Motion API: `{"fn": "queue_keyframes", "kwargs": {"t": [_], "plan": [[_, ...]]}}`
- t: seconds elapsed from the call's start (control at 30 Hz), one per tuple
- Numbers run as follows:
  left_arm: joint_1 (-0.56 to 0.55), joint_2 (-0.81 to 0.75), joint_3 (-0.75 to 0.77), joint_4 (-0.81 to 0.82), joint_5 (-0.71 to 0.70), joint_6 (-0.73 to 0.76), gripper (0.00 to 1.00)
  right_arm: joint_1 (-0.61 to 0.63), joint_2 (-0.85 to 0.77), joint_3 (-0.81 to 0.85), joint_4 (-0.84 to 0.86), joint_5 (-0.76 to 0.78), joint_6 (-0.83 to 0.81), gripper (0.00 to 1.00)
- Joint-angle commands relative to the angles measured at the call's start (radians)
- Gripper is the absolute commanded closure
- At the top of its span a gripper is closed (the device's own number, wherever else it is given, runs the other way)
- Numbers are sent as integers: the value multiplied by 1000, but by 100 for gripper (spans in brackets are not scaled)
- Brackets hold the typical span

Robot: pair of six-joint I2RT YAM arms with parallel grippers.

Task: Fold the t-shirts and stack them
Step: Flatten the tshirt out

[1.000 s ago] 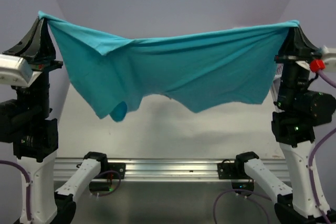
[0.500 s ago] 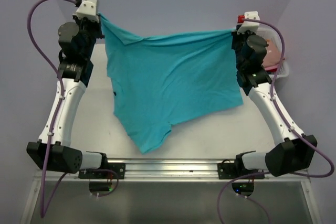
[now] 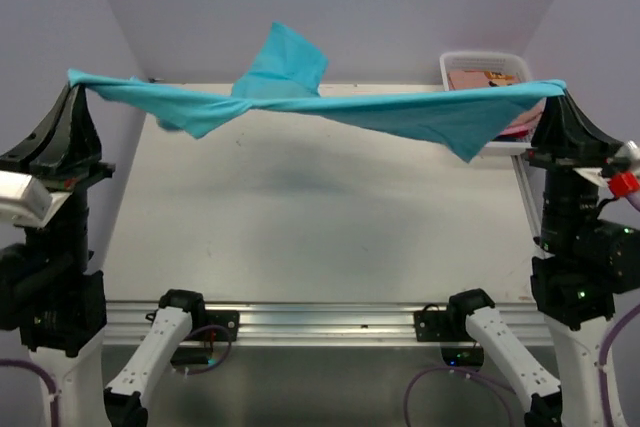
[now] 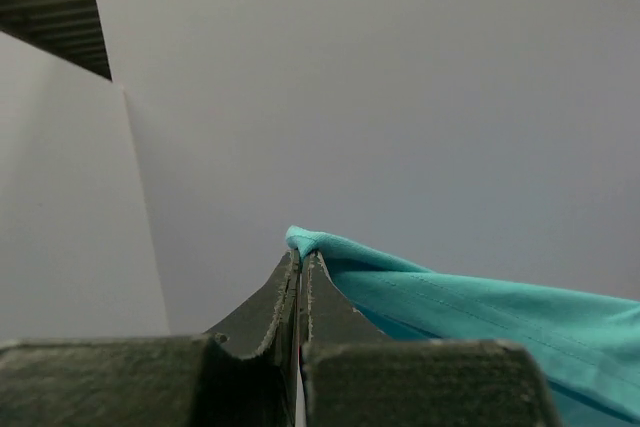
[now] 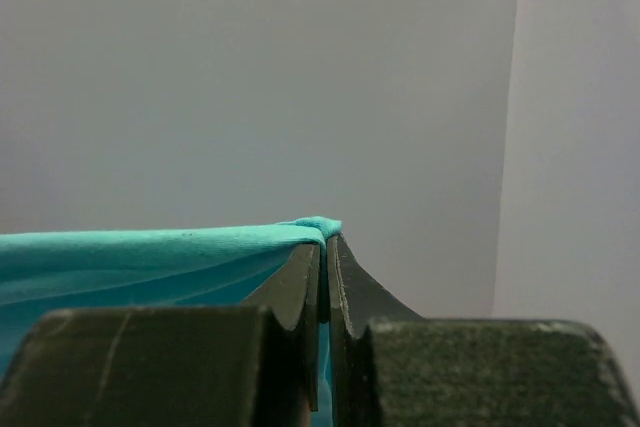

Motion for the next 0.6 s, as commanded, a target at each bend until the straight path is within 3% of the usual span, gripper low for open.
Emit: {"fn": "queue_keyframes", "kwargs": {"t": [0.0,0.13,0.23,0.4,0.57], "plan": [[0,-1,56,-74,34,-24,100,2,-29,19,-77,-47,9,100],[3,58,160,-97,75,-52,100,-1,-14,54,-51,-28,-2,100],[9,144,157,-79,36,-33,100,1,107,88,-71,59,-5,100],[9,293,-14,-8,-87,-4,100,1,374,110,-220,229,28,100],[10,494,-298,130,-164,-19,100,1,667,10,-226,297,122,100]]}}
